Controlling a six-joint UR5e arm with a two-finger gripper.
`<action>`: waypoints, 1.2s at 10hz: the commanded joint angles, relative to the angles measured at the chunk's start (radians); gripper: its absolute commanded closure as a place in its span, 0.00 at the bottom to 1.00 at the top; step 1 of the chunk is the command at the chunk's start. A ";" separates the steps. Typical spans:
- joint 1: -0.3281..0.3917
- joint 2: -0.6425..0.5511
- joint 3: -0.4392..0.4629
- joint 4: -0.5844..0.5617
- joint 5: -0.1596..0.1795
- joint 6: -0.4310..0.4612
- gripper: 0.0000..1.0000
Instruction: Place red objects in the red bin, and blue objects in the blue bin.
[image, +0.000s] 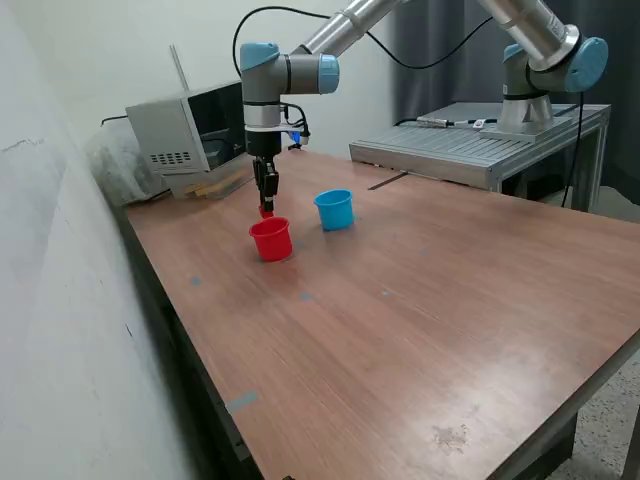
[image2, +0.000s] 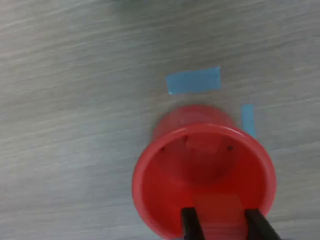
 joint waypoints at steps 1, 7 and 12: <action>0.001 0.002 0.001 -0.004 0.006 -0.001 0.00; 0.041 -0.247 0.065 0.190 -0.026 -0.024 0.00; 0.223 -0.717 0.201 0.625 -0.028 0.066 0.00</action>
